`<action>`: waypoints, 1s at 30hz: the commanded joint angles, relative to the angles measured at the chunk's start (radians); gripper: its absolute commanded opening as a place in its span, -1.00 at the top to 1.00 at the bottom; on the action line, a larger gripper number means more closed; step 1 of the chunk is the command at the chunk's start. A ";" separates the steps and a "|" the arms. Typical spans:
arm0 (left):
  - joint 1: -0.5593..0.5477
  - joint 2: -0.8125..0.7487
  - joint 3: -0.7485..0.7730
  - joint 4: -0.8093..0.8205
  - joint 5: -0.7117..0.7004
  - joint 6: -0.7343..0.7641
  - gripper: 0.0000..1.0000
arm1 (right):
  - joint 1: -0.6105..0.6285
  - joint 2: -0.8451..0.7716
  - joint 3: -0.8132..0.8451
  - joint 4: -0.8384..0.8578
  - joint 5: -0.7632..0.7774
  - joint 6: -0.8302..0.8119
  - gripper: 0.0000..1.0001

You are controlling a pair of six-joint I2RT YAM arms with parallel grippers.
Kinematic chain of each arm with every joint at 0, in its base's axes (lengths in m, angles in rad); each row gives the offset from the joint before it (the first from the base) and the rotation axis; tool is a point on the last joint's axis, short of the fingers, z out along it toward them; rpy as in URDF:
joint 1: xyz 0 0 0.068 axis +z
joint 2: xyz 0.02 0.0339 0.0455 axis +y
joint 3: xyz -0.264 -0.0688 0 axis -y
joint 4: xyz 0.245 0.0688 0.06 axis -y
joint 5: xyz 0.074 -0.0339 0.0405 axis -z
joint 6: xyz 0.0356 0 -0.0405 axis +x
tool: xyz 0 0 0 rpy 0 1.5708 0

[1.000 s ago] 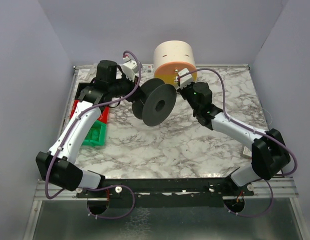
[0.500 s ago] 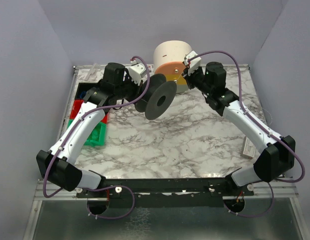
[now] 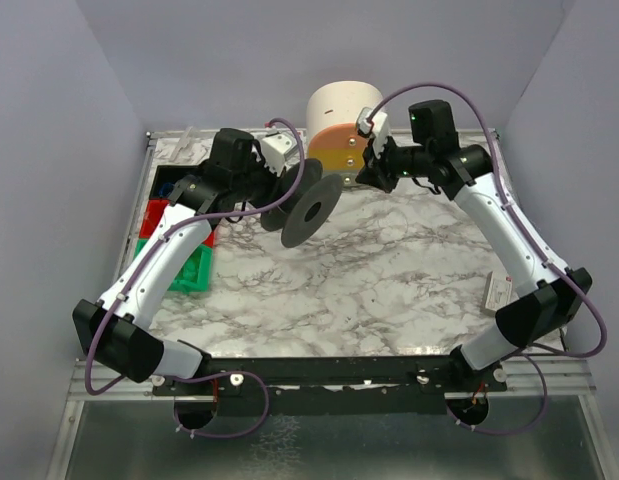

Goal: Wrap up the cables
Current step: Wrap the cable around the cable reel.

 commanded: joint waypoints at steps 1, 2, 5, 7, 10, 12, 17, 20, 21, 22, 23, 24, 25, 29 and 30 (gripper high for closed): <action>-0.004 -0.008 0.038 0.012 -0.016 0.018 1.00 | -0.006 0.053 -0.026 -0.216 -0.257 0.035 0.99; -0.004 -0.011 0.038 0.013 -0.017 0.021 1.00 | -0.006 0.057 -0.041 -0.222 -0.283 0.048 0.99; -0.008 -0.018 0.042 0.013 -0.031 0.028 1.00 | -0.006 0.071 -0.083 -0.235 -0.364 0.071 0.99; -0.014 -0.017 0.039 0.014 -0.045 0.032 1.00 | -0.008 0.078 -0.100 -0.240 -0.443 0.086 0.99; -0.027 -0.014 0.027 0.015 -0.061 0.049 1.00 | -0.010 0.082 -0.105 -0.205 -0.539 0.153 0.99; -0.037 -0.021 0.014 0.013 -0.044 0.075 1.00 | -0.025 0.060 -0.132 -0.087 -0.555 0.315 0.99; -0.051 -0.046 -0.009 0.013 -0.025 0.104 1.00 | -0.134 -0.013 -0.271 0.359 -0.673 0.702 0.99; -0.057 -0.050 -0.021 0.015 -0.029 0.114 1.00 | -0.165 -0.016 -0.282 0.471 -0.739 0.810 0.99; -0.062 -0.050 -0.026 0.014 -0.033 0.120 1.00 | -0.165 -0.014 -0.284 0.503 -0.760 0.837 0.99; -0.070 -0.050 -0.031 0.013 -0.033 0.126 1.00 | -0.166 -0.013 -0.293 0.558 -0.783 0.885 0.99; -0.077 -0.050 -0.038 0.013 -0.033 0.135 1.00 | -0.166 -0.010 -0.307 0.628 -0.804 0.952 0.99; -0.084 -0.051 -0.044 0.013 -0.033 0.141 1.00 | -0.165 -0.009 -0.321 0.695 -0.818 1.013 0.99; -0.089 -0.049 -0.049 0.013 -0.036 0.145 1.00 | -0.165 -0.006 -0.329 0.758 -0.825 1.062 0.99; -0.098 -0.033 -0.052 0.030 -0.071 0.122 1.00 | -0.157 0.003 -0.345 0.865 -0.856 1.151 0.99; -0.098 -0.028 -0.051 0.040 -0.096 0.113 1.00 | -0.151 0.002 -0.359 0.904 -0.870 1.188 0.99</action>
